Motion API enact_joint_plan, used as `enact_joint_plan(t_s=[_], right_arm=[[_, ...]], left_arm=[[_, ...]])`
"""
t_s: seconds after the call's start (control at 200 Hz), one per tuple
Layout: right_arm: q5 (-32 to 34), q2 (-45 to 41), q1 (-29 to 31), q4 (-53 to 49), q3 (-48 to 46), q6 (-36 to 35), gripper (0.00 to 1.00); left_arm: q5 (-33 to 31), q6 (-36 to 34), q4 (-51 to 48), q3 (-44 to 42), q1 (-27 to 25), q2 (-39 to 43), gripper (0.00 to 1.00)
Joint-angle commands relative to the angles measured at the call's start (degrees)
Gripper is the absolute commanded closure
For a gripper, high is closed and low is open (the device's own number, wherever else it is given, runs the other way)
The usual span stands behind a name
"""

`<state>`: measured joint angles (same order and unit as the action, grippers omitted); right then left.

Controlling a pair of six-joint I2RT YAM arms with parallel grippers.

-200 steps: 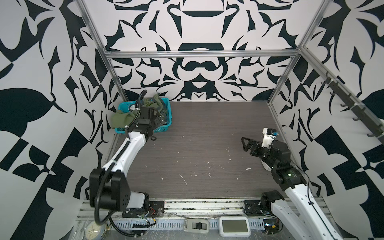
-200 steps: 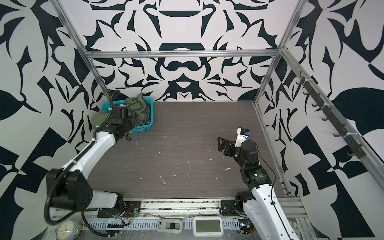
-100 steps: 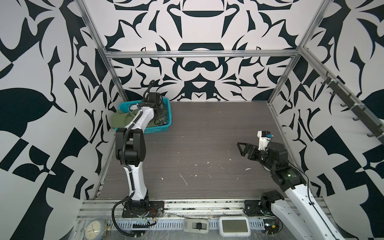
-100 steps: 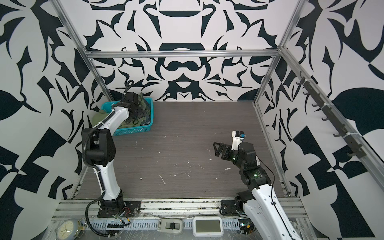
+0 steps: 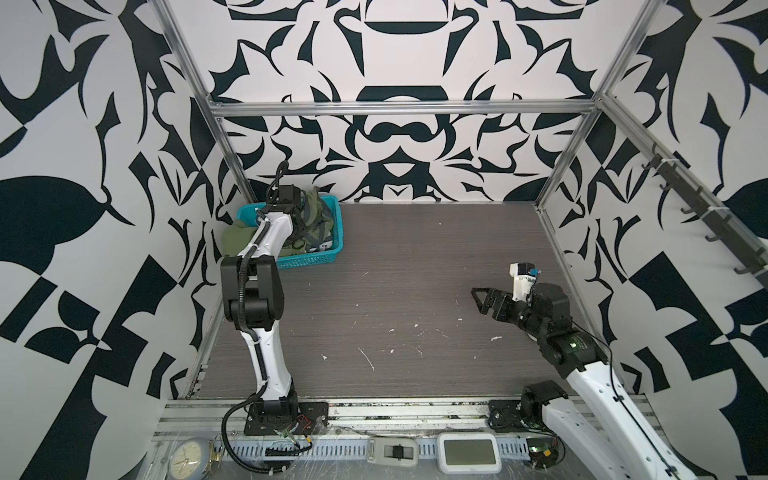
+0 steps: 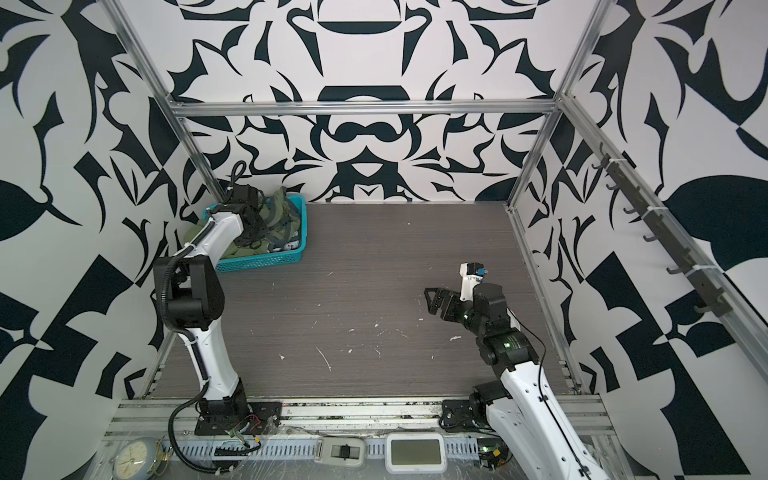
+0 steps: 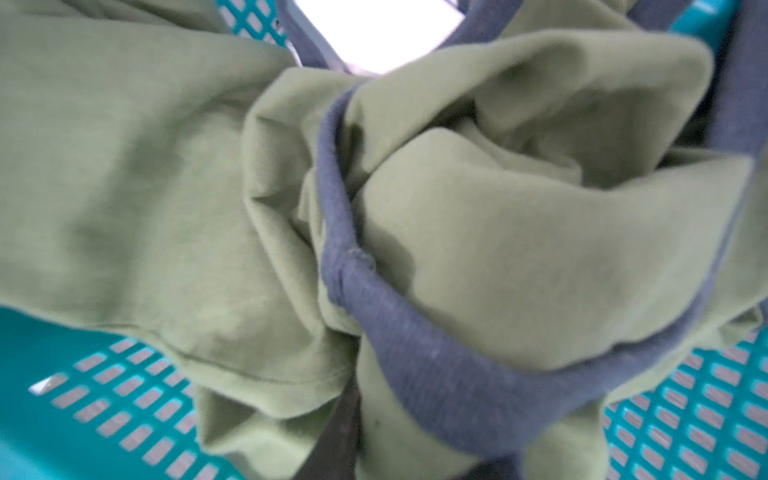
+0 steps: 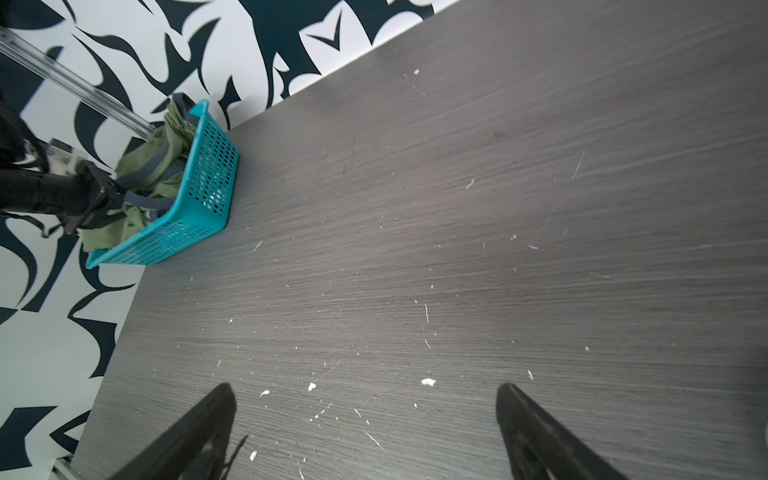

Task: Fold and stack the tank tops
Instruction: 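Reach the left gripper into the teal basket while the right arm lifts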

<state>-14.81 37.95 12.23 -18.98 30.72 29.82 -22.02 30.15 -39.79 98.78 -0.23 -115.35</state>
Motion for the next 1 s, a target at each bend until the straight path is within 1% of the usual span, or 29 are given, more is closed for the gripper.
enact_joint_plan(t_s=[0.0, 0.155, 0.26, 0.35, 0.55, 0.645, 0.765, 0.995], right_arm=[[-0.4, 0.52, 0.43, 2.03, 0.14, -0.02, 0.01], [-0.47, 1.07, 0.56, 2.11, 0.13, 0.03, 0.0], [-0.53, 1.4, 0.6, 2.12, 0.15, 0.02, 0.01], [-0.67, 1.6, 0.6, 2.11, 0.21, 0.09, 0.0], [-0.75, 1.92, 0.76, 1.93, 0.3, 0.06, 0.0], [-0.66, 1.99, 0.69, 1.93, 0.22, 0.01, 0.01], [-0.66, 2.29, 0.69, 2.06, 0.04, -0.03, 0.0], [-0.02, 2.96, 0.76, 2.45, 0.1, -0.01, 0.0]], left_arm=[[-2.92, 0.26, -2.84, -1.56, 0.49, 4.43, 0.76], [-2.81, 0.09, -2.33, -1.93, 0.44, 5.88, 0.76], [-2.01, -0.04, -1.96, -2.19, 0.49, 6.11, 0.69], [-0.52, -0.43, -1.53, -2.06, 0.49, 5.84, 0.68], [-0.09, -0.88, -2.08, -0.95, 0.49, 5.05, 0.83], [-0.02, -0.95, -2.12, -0.8, 0.42, 5.78, 0.84], [-0.07, -0.97, -3.24, 0.5, 0.19, 7.41, 0.89], [-1.44, -1.59, -4.6, 3.65, -1.65, 12.21, 0.92]])
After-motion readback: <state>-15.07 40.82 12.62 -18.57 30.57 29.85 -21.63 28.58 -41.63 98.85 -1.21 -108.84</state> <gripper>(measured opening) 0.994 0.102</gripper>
